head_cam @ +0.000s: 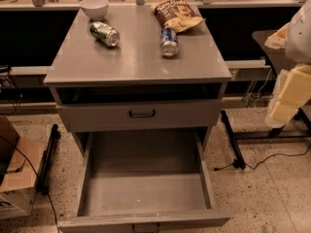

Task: Place pepsi can into middle drawer

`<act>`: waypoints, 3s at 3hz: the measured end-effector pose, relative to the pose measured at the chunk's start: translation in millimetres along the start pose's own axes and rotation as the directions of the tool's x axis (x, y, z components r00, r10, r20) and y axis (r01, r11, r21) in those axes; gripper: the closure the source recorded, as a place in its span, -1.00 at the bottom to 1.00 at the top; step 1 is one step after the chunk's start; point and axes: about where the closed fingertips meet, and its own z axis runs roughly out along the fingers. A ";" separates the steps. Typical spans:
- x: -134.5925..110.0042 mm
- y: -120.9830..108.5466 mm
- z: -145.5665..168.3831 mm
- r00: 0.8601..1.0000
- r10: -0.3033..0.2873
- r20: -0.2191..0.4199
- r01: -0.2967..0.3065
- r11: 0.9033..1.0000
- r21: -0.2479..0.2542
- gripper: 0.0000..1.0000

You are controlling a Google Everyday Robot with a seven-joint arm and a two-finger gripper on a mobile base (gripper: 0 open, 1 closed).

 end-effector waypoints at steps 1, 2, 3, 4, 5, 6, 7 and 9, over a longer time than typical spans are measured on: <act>0.0 0.0 0.0 1.000 0.000 0.000 0.000 1.000 0.000 -1.00; -19.5 -4.1 11.9 0.998 -0.002 0.061 0.002 1.000 0.003 -1.00; -32.9 -17.3 24.9 0.981 -0.001 0.194 0.002 1.000 -0.006 -1.00; -40.7 -15.8 26.5 0.973 -0.001 0.230 0.006 1.000 -0.020 -1.00; -40.7 -15.8 26.6 0.973 -0.001 0.230 0.006 1.000 -0.020 -1.00; -48.3 -35.4 45.4 0.966 0.065 0.252 -0.066 0.998 -0.004 -1.00; -68.2 -78.7 73.2 0.930 0.118 0.348 -0.128 0.992 0.006 -1.00; -110.3 -174.7 147.8 0.833 0.172 0.525 -0.176 0.983 -0.043 -1.00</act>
Offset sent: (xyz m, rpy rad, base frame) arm 0.0303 0.0484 -0.0209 0.1449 -0.0315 0.0447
